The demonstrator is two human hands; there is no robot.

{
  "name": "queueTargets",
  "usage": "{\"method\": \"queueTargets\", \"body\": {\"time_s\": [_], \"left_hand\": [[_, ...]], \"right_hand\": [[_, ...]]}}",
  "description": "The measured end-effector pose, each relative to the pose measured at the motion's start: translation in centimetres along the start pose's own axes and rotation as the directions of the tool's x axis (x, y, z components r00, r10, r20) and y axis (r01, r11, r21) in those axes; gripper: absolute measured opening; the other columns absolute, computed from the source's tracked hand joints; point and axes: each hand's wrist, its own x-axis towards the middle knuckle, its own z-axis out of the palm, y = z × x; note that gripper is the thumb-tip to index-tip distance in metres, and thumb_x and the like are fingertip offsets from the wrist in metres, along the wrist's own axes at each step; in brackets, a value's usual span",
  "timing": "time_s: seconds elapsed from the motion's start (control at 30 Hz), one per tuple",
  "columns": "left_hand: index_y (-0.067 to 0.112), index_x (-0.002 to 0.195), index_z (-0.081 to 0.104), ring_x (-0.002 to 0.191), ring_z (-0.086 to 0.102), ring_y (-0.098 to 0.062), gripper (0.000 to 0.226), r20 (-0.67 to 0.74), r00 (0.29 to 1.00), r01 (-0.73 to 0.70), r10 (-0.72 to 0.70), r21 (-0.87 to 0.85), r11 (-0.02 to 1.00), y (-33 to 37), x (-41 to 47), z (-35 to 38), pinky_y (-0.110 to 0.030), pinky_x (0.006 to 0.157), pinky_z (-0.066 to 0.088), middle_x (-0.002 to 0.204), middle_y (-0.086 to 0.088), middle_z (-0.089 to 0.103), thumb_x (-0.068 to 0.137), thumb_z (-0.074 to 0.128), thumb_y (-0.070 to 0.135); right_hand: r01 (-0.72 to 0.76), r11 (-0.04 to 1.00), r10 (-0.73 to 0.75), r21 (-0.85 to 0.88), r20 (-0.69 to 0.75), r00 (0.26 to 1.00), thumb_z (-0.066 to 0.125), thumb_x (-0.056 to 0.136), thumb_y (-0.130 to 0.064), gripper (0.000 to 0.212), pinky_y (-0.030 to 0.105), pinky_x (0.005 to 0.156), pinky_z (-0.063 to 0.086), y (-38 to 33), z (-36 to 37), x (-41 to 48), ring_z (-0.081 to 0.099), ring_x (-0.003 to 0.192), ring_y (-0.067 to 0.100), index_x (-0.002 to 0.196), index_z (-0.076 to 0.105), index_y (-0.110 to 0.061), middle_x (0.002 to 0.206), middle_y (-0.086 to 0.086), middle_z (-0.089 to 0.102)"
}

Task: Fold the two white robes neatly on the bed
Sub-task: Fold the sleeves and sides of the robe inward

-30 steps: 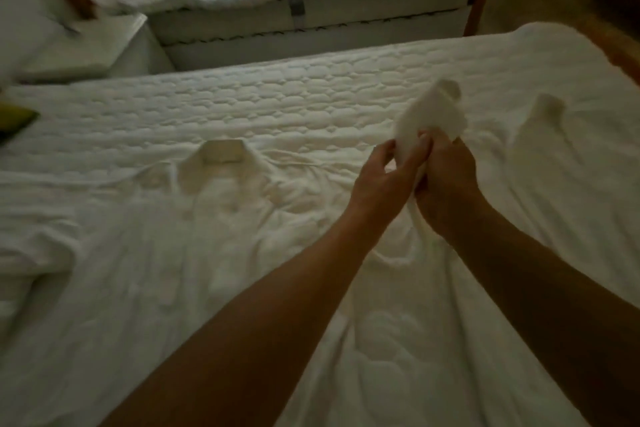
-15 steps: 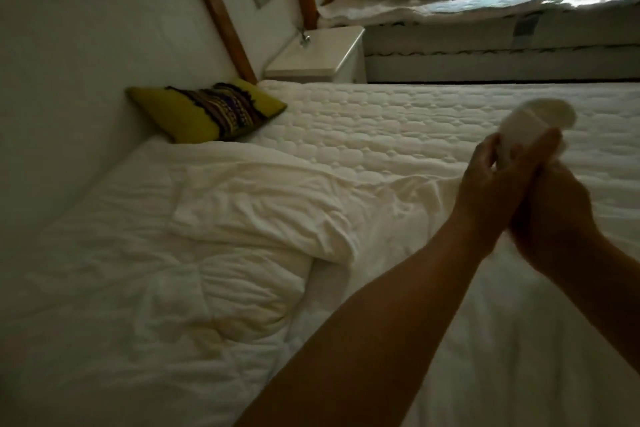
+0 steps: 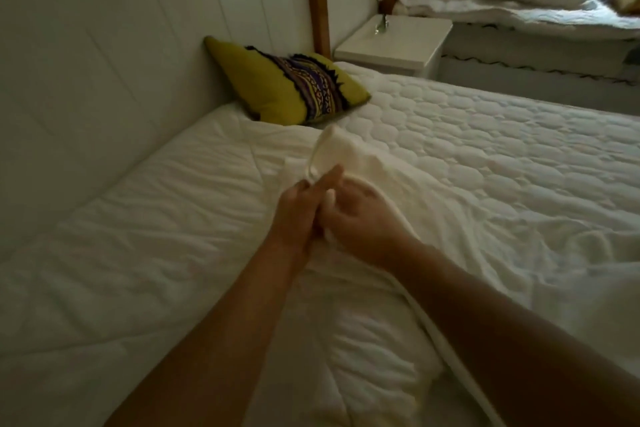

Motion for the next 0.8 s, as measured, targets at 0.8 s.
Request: {"method": "queueTargets", "body": {"time_s": [0.8], "left_hand": [[0.002,0.136,0.047,0.121,0.055,-0.044,0.067,-0.241,0.928,0.045,0.284,0.83,0.556,-2.9,-2.6,-5.6,-0.045,0.098,0.044,0.133,-0.028,0.057,0.088,0.074,0.041]], "right_hand": [[0.18,0.926,-0.129,-0.333,0.169,0.977,0.048,0.102,-0.032,0.062,0.031,0.122,-0.001,1.9,2.0,-11.8,0.012,0.154,0.023,0.158,0.024,-0.021,0.166,0.007,0.02]]}}
